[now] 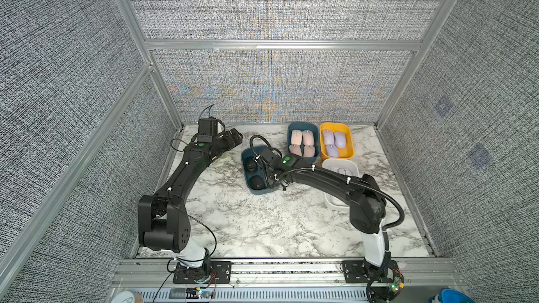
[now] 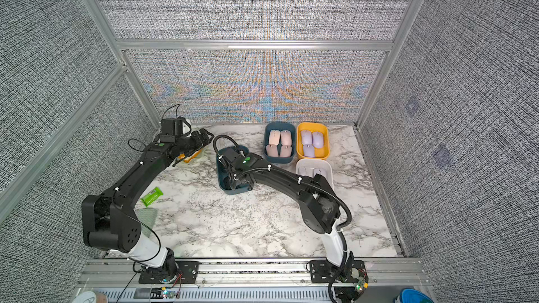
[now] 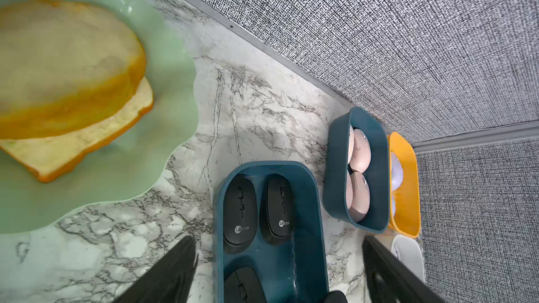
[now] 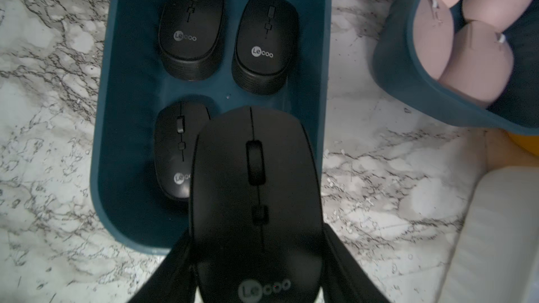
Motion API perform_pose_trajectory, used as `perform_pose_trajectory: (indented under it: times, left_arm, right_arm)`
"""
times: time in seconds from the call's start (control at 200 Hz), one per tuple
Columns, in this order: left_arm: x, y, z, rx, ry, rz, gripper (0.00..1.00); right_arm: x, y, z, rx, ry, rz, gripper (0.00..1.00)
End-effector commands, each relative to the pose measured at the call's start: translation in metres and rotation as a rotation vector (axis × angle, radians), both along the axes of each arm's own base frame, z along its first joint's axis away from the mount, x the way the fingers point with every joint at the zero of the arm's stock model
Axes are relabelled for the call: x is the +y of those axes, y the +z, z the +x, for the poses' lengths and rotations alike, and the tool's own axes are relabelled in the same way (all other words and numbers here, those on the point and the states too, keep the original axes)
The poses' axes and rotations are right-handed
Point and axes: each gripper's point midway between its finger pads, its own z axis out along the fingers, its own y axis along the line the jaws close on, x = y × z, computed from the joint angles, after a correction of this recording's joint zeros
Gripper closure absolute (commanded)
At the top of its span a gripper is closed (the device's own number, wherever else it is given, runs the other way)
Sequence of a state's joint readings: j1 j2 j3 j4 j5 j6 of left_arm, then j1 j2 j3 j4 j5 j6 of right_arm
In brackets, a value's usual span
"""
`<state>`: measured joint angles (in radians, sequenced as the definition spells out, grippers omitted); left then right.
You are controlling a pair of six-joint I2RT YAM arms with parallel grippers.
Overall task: Place the mice by color into the storage box
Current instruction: Place the mouse in the storage box.
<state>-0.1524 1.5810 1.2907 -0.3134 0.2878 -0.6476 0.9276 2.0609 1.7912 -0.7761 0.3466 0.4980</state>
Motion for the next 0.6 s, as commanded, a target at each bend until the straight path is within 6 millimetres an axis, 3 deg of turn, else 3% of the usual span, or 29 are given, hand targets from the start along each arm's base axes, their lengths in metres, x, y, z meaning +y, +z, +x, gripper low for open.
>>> perform_pose_trajectory:
  times: [0.0, 0.155, 0.59]
  left_arm:
    - [0.001, -0.002, 0.003, 0.000, 0.000, 0.007, 0.10]
    - [-0.001, -0.005, 0.003, 0.011, -0.008, -0.005, 0.10]
    - [0.000, -0.006, 0.003, 0.013, -0.008, -0.011, 0.10]
  right_arm:
    - [0.009, -0.016, 0.004, 0.041, 0.009, 0.001, 0.51]
    - [0.010, -0.041, 0.012, 0.066, -0.028, -0.021, 0.51]
    - [0.003, -0.075, 0.018, 0.112, -0.110, -0.078, 0.48]
